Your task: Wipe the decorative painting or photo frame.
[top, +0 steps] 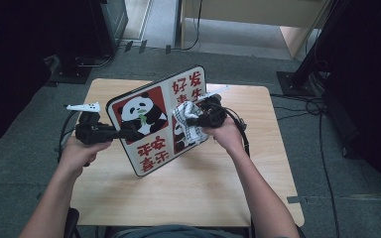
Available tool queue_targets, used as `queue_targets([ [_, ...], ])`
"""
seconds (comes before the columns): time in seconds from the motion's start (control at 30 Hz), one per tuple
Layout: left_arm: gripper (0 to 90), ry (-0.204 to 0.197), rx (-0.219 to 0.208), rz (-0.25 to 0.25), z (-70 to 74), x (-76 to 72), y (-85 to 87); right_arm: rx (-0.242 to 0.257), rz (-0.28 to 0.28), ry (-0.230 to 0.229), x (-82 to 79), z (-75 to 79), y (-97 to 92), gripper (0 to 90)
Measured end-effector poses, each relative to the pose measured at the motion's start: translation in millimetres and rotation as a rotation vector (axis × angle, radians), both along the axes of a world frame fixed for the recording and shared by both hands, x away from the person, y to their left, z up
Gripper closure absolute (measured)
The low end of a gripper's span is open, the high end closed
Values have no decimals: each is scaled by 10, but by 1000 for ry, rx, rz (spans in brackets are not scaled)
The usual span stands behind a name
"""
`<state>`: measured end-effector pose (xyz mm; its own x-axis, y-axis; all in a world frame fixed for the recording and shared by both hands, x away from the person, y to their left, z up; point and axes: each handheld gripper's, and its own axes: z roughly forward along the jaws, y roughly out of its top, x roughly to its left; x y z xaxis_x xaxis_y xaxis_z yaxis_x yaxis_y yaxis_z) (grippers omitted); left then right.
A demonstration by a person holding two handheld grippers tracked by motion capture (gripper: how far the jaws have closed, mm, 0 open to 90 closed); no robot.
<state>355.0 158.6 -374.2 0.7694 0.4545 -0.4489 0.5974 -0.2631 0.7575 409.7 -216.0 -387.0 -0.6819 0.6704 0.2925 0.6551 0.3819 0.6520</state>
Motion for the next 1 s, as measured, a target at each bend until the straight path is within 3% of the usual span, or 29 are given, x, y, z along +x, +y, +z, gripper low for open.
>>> queue_targets([
  [0.33, 770, -2, 1, 7, 0, 1, 1, -3, 1, 6, -24, -139, -46, 819],
  [1.0, 772, -9, 2, 3, 2, -8, -8, -10, -17, 67, -130, -563, -77, 819],
])
